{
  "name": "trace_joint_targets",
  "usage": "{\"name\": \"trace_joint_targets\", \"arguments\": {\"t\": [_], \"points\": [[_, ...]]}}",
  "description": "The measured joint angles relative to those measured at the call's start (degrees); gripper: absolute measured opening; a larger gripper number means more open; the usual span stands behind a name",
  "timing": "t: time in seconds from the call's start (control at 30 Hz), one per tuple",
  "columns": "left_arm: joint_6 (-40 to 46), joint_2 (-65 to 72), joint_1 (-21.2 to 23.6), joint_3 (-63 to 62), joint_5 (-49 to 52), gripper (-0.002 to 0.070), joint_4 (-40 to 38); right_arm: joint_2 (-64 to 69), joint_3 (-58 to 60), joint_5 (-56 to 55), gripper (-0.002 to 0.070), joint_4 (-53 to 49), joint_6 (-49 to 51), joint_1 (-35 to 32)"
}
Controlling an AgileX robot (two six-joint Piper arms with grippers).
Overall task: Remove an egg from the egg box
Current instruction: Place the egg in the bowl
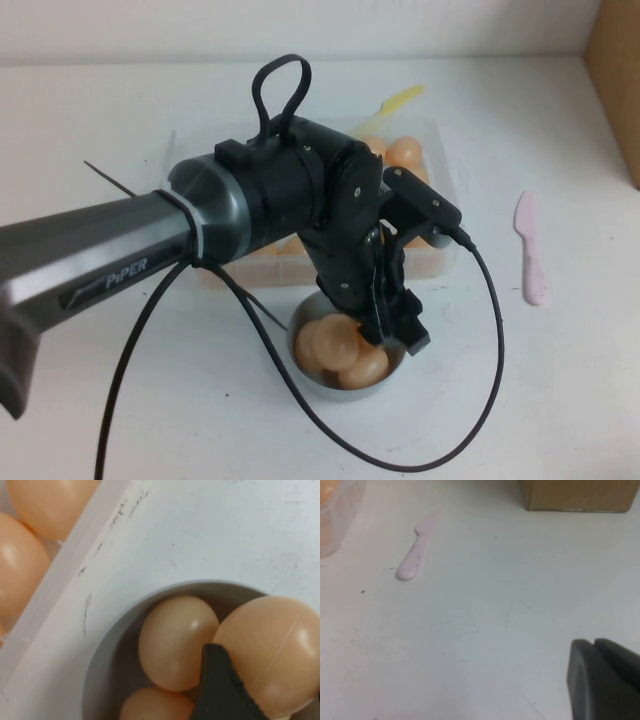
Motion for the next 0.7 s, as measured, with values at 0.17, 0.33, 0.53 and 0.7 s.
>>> {"name": "trace_joint_targets", "arguments": {"t": [0.17,0.33,0.53,0.7], "points": [[0.0,0.0,0.99,0.0,1.7,0.0361,0.0,0.0,0.0,0.0,-0.0018,0.0,0.0,0.0],[0.0,0.0,1.2,0.0,2.51,0.0365,0.11,0.0,0.0,0.0,-0.0018,0.0,0.0,0.0],[-0.12,0.0,1.2,0.0,2.64,0.042,0.11,0.0,0.0,0.0,-0.0018,0.0,0.0,0.0],[-0.5,0.0,1.2,0.0,2.78,0.0512,0.79,0.0,0.0,0.0,-0.0018,0.0,0.0,0.0]]}}
